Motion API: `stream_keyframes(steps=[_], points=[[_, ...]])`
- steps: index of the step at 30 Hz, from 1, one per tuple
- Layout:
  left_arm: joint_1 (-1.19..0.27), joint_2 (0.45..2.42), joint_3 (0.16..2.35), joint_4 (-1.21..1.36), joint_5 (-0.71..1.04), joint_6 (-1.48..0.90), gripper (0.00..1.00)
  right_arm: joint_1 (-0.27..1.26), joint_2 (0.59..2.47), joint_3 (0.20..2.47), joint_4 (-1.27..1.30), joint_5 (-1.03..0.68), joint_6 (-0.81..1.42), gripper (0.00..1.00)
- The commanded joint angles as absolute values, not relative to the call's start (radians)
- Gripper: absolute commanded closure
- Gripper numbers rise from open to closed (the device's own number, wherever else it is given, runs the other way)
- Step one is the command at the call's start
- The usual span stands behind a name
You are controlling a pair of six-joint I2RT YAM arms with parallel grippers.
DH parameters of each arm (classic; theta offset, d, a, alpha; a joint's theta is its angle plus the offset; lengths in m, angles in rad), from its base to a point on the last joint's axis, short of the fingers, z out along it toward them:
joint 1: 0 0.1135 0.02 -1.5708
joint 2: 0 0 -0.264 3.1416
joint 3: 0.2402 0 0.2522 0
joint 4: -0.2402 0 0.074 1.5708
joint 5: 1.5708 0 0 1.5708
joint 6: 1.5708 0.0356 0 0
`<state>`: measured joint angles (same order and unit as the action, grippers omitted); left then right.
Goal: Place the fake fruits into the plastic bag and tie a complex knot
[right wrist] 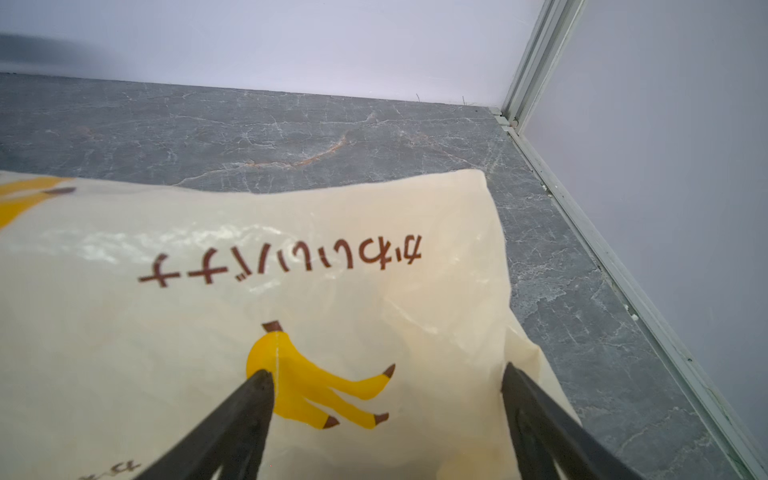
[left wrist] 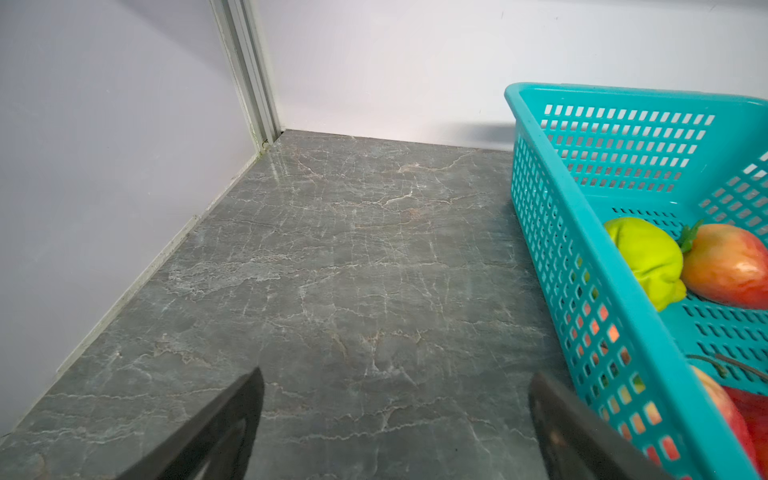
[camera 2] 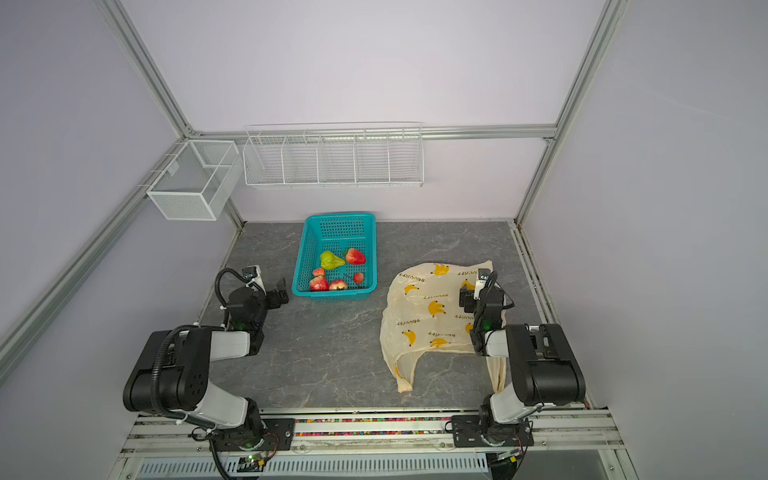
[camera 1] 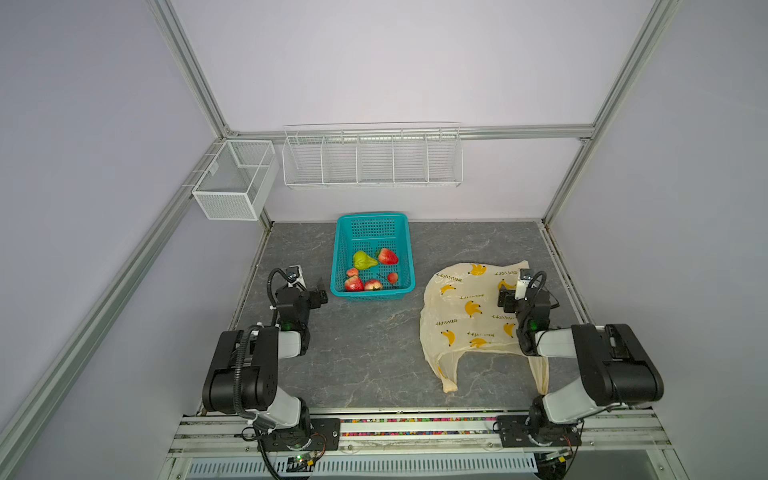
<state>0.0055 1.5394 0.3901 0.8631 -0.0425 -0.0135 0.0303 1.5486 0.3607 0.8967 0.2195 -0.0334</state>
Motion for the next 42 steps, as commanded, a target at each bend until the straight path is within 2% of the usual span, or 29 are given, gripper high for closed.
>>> stream_keyframes(steps=[1,30,33,36,39,40,42], points=[[0.009,1.549,0.400,0.882,-0.028,-0.016,0.01,0.028,1.536,0.371,0.902,0.214,-0.023,0.11],[0.009,1.547,0.400,0.882,-0.028,-0.019,0.01,0.027,1.536,0.371,0.902,0.211,-0.023,0.11],[0.009,1.486,0.399,0.848,-0.067,-0.036,0.00,0.036,1.511,0.367,0.898,0.228,-0.030,0.11],[0.009,1.351,0.462,0.617,-0.172,-0.080,0.02,0.051,1.334,0.394,0.692,0.270,-0.020,0.11],[0.010,1.252,0.572,0.325,-0.337,-0.292,0.03,0.042,1.157,0.484,0.376,0.371,0.126,0.11],[0.012,1.229,0.598,0.252,-0.329,-0.327,0.04,0.042,1.104,0.502,0.304,0.389,0.155,0.11],[0.011,1.192,0.628,0.194,-0.197,-0.325,0.06,0.043,1.030,0.514,0.218,0.363,0.216,0.11]])
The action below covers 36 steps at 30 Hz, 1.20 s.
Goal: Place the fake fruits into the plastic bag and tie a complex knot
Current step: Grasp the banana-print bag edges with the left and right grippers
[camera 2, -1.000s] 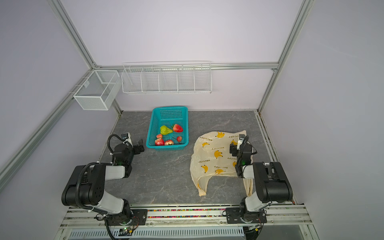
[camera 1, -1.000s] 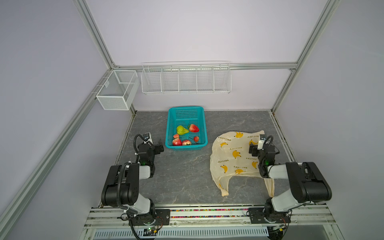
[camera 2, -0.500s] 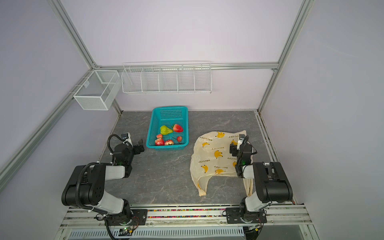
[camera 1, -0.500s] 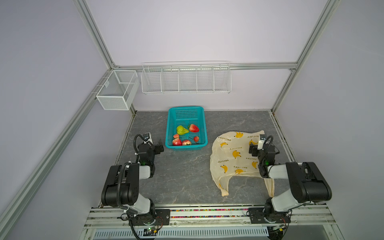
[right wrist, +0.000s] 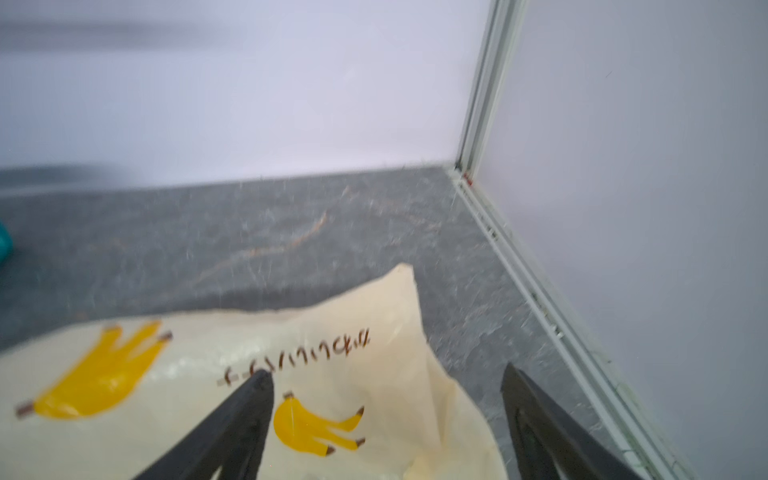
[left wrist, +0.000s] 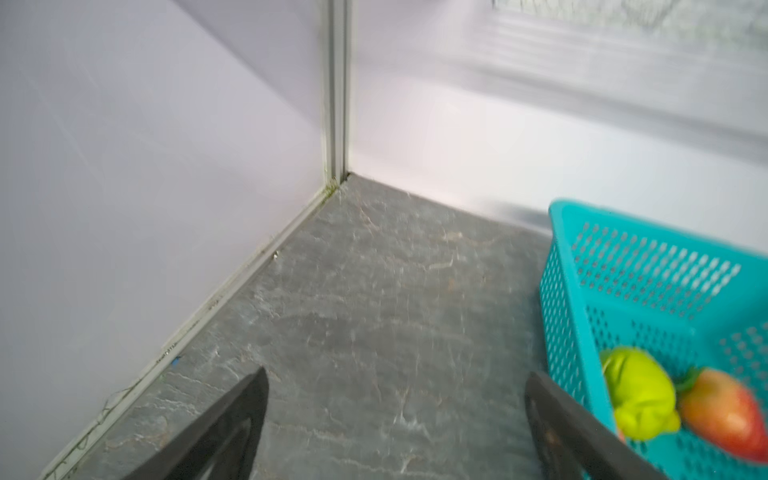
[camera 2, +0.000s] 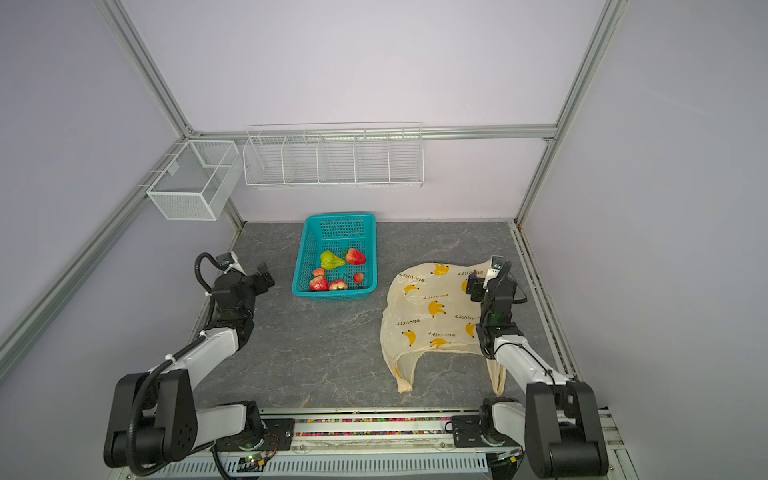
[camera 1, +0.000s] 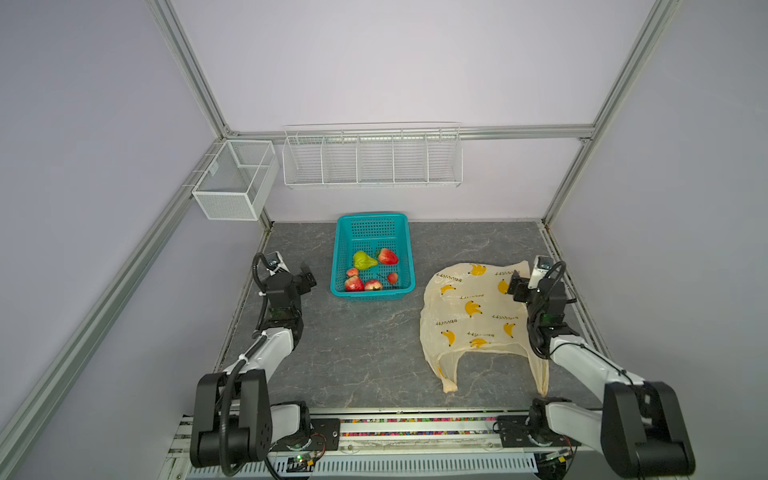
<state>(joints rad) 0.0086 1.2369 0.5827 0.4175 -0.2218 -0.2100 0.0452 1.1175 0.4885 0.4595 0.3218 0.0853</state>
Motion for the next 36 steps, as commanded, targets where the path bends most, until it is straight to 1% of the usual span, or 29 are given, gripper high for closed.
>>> stream_keyframes(steps=[1,3,4,6,8,12,15,18,20,22,26,29,33,36], points=[[0.006,1.177,0.633,0.186,-0.135,-0.346,0.10,0.046,0.999,0.513,0.198,0.298,0.225,0.10],[-0.028,1.148,0.642,0.169,-0.056,-0.406,0.14,0.094,0.974,0.516,0.173,0.209,0.243,0.10],[-0.059,1.129,0.653,0.147,-0.040,-0.419,0.15,0.140,0.977,0.531,0.141,0.201,0.232,0.10],[-0.164,1.091,0.684,0.070,-0.069,-0.410,0.15,0.239,0.997,0.565,0.082,0.229,0.206,0.11],[-0.291,1.049,0.710,-0.016,-0.122,-0.392,0.15,0.308,1.023,0.593,0.038,0.203,0.193,0.12],[-0.579,1.001,0.721,-0.123,-0.173,-0.428,0.15,0.343,1.094,0.639,-0.048,0.085,0.196,0.12],[-0.818,1.049,0.731,-0.199,-0.240,-0.480,0.15,0.345,1.110,0.653,-0.081,0.091,0.182,0.12],[-0.941,1.143,0.721,-0.229,-0.181,-0.574,0.23,0.344,1.112,0.657,-0.086,0.109,0.174,0.11],[-0.997,1.199,0.701,-0.202,-0.146,-0.628,0.27,0.344,1.112,0.654,-0.080,0.125,0.171,0.11],[-1.042,1.250,0.680,-0.119,-0.124,-0.647,0.28,0.345,1.118,0.650,-0.074,0.141,0.170,0.12],[-1.061,1.373,0.700,-0.021,-0.064,-0.665,0.28,0.345,1.123,0.650,-0.068,0.136,0.180,0.12],[-1.070,1.469,0.729,0.003,-0.056,-0.670,0.31,0.345,1.113,0.642,-0.064,0.128,0.192,0.12],[-1.078,1.574,0.777,-0.017,-0.068,-0.666,0.39,0.345,1.087,0.624,-0.075,0.136,0.191,0.12],[-1.081,1.625,0.801,-0.002,-0.039,-0.660,0.51,0.344,1.069,0.621,-0.089,0.149,0.184,0.12]])
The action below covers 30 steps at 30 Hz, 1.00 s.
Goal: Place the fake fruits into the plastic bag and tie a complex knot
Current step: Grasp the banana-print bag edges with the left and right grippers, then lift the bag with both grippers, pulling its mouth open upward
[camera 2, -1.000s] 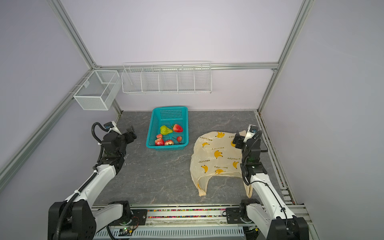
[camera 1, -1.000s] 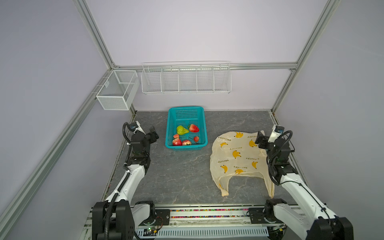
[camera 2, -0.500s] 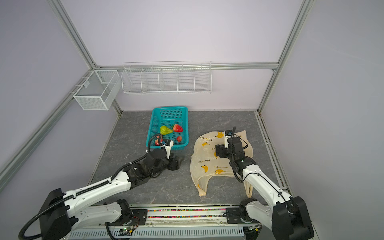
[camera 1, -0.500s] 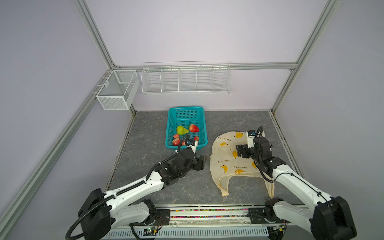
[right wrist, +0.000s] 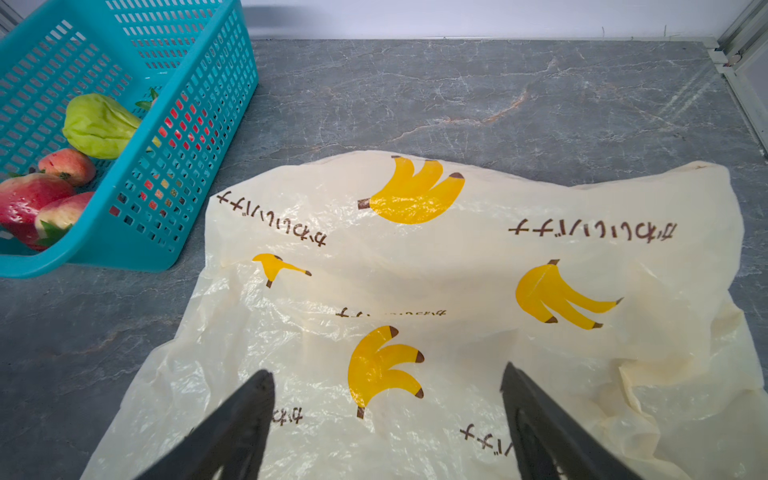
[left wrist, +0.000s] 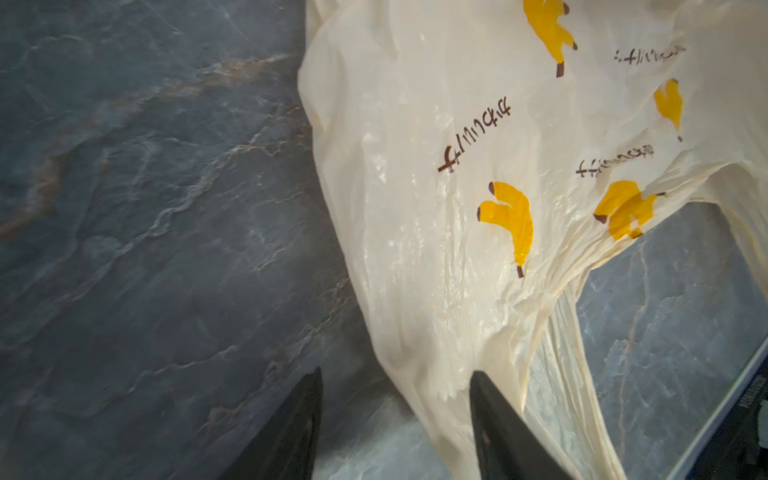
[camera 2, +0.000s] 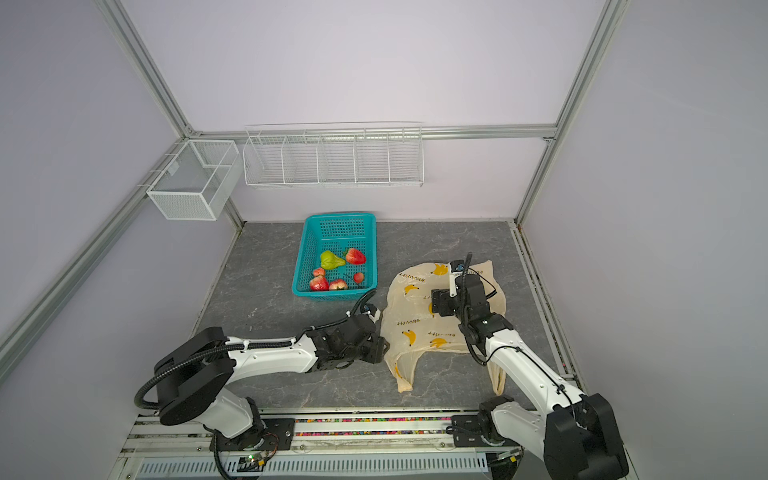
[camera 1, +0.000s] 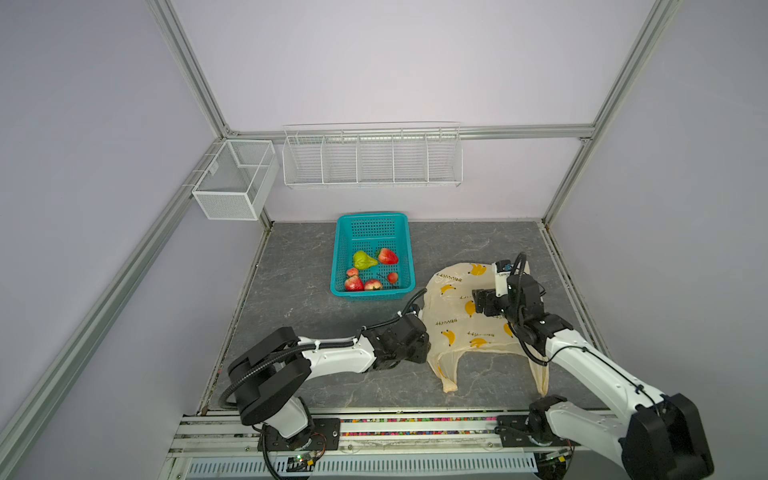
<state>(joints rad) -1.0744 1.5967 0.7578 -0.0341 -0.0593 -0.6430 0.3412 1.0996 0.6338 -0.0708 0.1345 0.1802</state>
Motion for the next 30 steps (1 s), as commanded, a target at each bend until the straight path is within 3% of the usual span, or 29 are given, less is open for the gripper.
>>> stream_keyframes(steps=[1,6,7,12,17,22,30], points=[[-1.081,1.636,0.811,0.005,-0.026,-0.652,0.57,0.344,1.064,0.621,-0.093,0.152,0.183,0.12],[-1.076,1.632,0.901,-0.017,0.015,-0.587,0.97,0.344,1.030,0.635,-0.120,0.152,0.168,0.12],[-1.066,1.616,0.932,-0.063,0.016,-0.577,1.00,0.345,1.021,0.646,-0.135,0.148,0.161,0.12],[-0.943,1.497,1.036,-0.206,0.136,-0.496,1.00,0.356,0.983,0.753,-0.270,0.054,0.042,0.11],[-0.774,1.469,1.173,-0.374,0.248,-0.420,1.00,0.385,0.926,0.748,-0.282,0.006,-0.092,0.01],[-0.648,1.507,1.261,-0.391,0.440,-0.373,1.00,0.442,0.899,0.624,-0.101,-0.041,-0.238,0.07],[-0.570,1.551,1.325,-0.426,0.541,-0.341,1.00,0.522,1.002,0.542,0.085,-0.061,-0.371,0.13]])
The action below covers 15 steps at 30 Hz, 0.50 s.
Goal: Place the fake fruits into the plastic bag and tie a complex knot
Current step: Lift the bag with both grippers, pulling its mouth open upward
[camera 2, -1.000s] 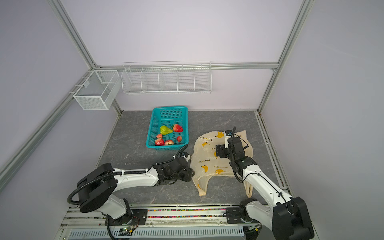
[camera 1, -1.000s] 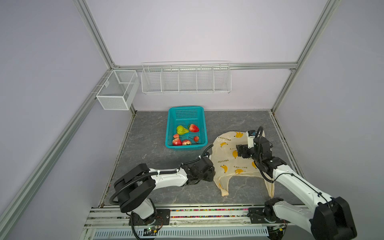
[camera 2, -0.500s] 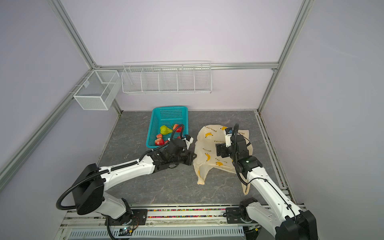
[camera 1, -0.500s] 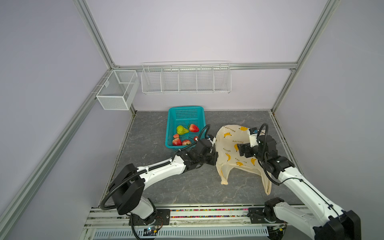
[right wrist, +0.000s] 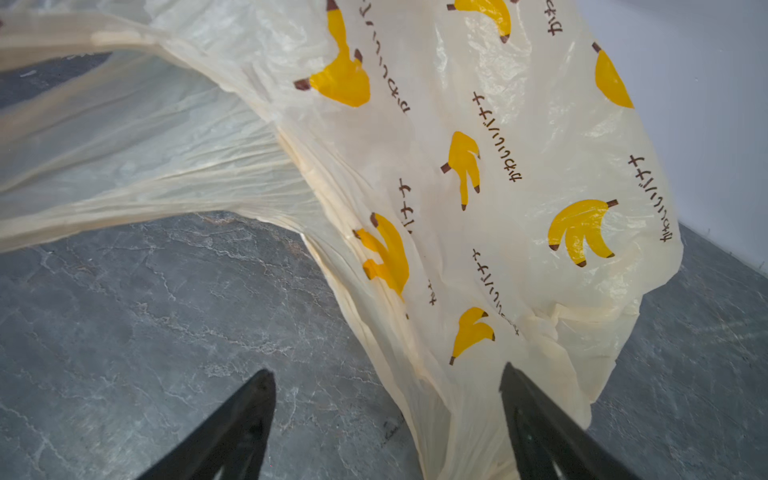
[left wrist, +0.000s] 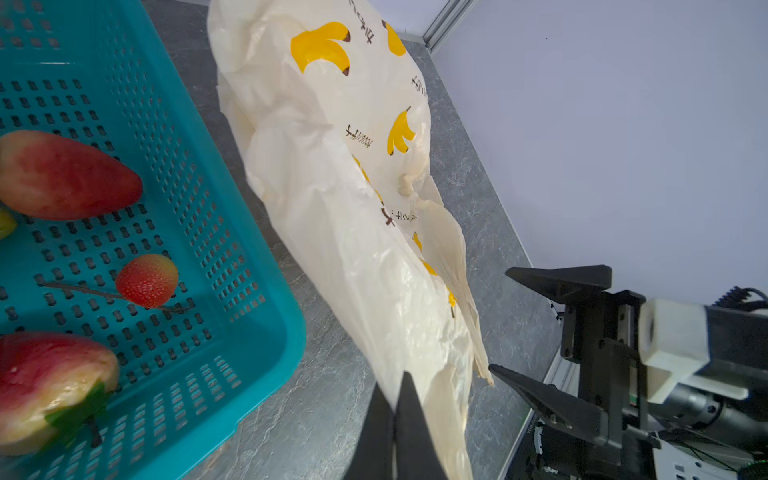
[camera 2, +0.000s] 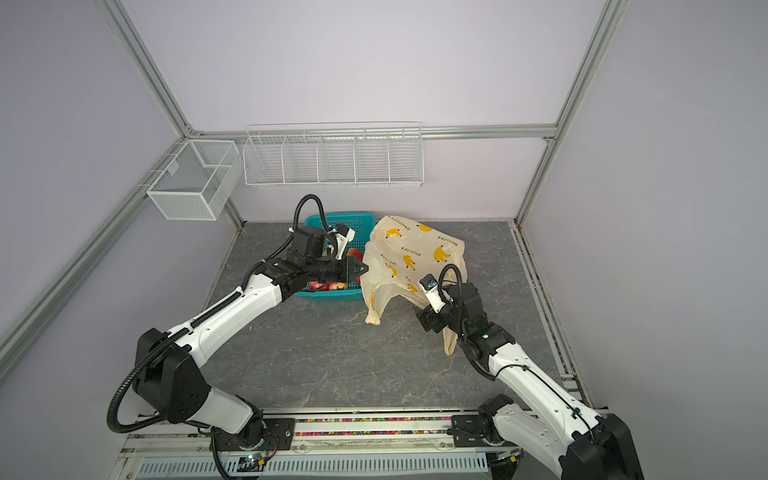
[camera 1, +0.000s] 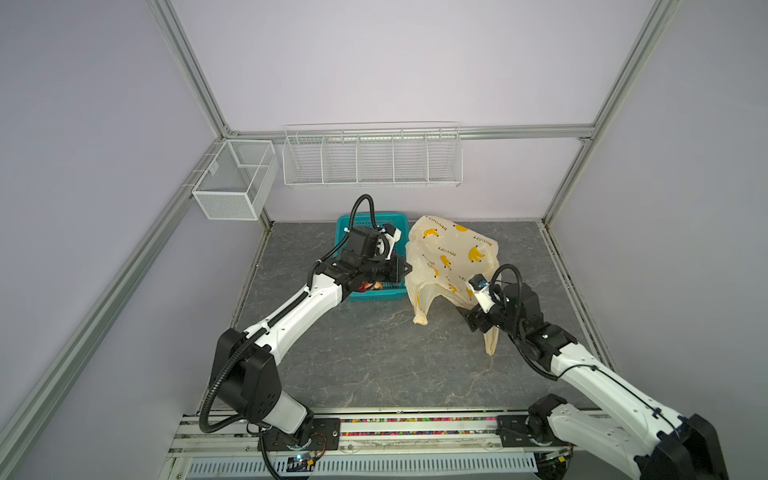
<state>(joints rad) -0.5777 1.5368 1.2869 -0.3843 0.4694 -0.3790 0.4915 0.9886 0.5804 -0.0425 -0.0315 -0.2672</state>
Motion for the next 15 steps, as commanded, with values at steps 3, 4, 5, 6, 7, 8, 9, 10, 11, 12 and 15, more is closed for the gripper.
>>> stream_keyframes(steps=[3,4,5,6,7,8,9,10,11,12,15], points=[[-0.569,1.556,1.331,-0.444,0.550,-0.324,1.00,0.547,1.050,0.527,0.138,0.000,-0.432,0.17],[-0.569,1.557,1.330,-0.448,0.552,-0.320,1.00,0.552,1.071,0.528,0.149,0.021,-0.449,0.19],[-0.569,1.557,1.330,-0.451,0.551,-0.316,1.00,0.555,1.089,0.528,0.163,0.040,-0.460,0.21],[-0.569,1.557,1.330,-0.450,0.549,-0.314,1.00,0.555,1.107,0.529,0.184,0.056,-0.473,0.23],[-0.568,1.558,1.330,-0.449,0.550,-0.315,1.00,0.555,1.122,0.531,0.199,0.064,-0.484,0.27],[-0.569,1.558,1.331,-0.449,0.552,-0.315,1.00,0.555,1.133,0.533,0.213,0.071,-0.494,0.30],[-0.569,1.559,1.333,-0.451,0.554,-0.316,1.00,0.555,1.139,0.534,0.229,0.076,-0.503,0.33],[-0.569,1.559,1.333,-0.452,0.554,-0.316,1.00,0.555,1.146,0.535,0.242,0.079,-0.515,0.35],[-0.568,1.557,1.334,-0.453,0.555,-0.314,1.00,0.555,1.153,0.538,0.248,0.080,-0.525,0.37],[-0.568,1.557,1.334,-0.454,0.555,-0.313,1.00,0.554,1.168,0.546,0.245,0.081,-0.537,0.38],[-0.569,1.551,1.330,-0.450,0.557,-0.313,1.00,0.553,1.221,0.579,0.232,0.089,-0.560,0.40]])
